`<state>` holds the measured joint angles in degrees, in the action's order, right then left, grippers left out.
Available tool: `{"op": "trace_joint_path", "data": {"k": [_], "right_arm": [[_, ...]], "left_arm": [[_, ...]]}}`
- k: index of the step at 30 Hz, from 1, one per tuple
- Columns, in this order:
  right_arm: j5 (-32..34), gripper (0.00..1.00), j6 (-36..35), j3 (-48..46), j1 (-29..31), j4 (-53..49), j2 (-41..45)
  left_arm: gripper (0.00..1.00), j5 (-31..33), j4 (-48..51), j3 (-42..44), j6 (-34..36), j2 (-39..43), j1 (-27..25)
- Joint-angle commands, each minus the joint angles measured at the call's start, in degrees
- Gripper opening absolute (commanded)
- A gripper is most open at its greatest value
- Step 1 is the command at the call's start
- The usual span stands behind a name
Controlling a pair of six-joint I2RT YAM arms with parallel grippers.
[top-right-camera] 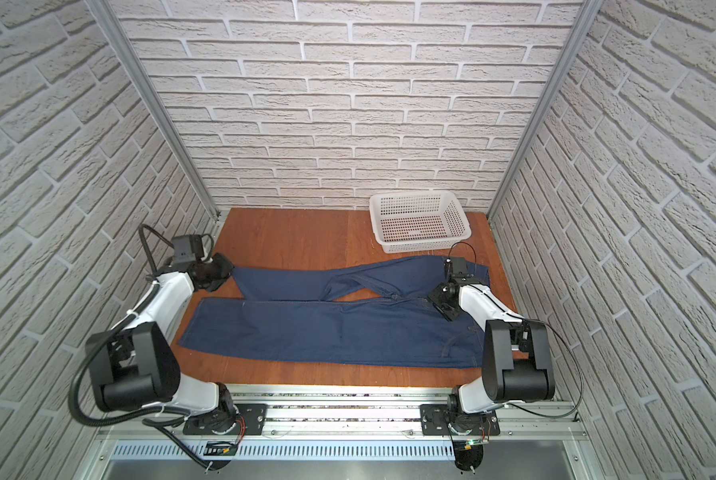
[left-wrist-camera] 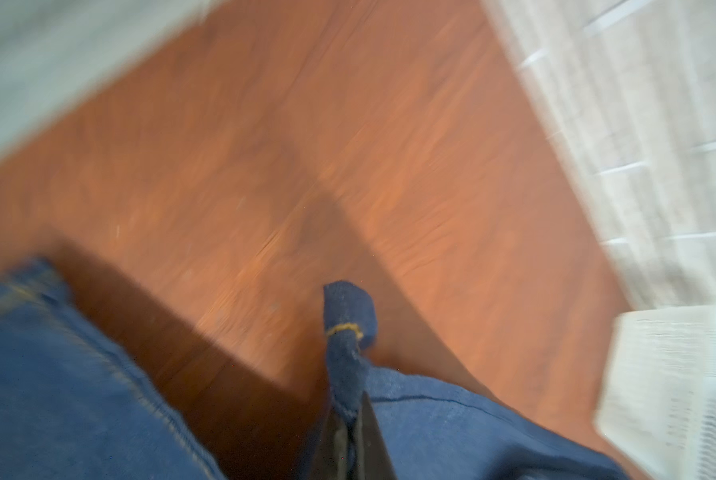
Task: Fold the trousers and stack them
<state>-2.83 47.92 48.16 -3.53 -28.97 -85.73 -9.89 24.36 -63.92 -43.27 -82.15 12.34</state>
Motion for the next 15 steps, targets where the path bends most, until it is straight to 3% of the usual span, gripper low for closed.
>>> {"op": "trace_joint_path", "data": {"k": [1,9,15], "right_arm": [[0.86,0.56,-1.25,-0.63,0.19,-0.24,1.23],[1.12,0.56,-1.8,-1.42,0.19,-0.56,0.92],[1.25,0.56,-2.81,-1.08,0.16,-1.43,2.02]], "left_arm": [[0.0,3.23,7.43,-8.91,4.72,2.61,0.05],[0.0,4.25,14.71,-18.86,8.97,-1.05,-1.9],[0.0,10.3,19.68,-20.2,8.96,-1.61,-11.96]]}}
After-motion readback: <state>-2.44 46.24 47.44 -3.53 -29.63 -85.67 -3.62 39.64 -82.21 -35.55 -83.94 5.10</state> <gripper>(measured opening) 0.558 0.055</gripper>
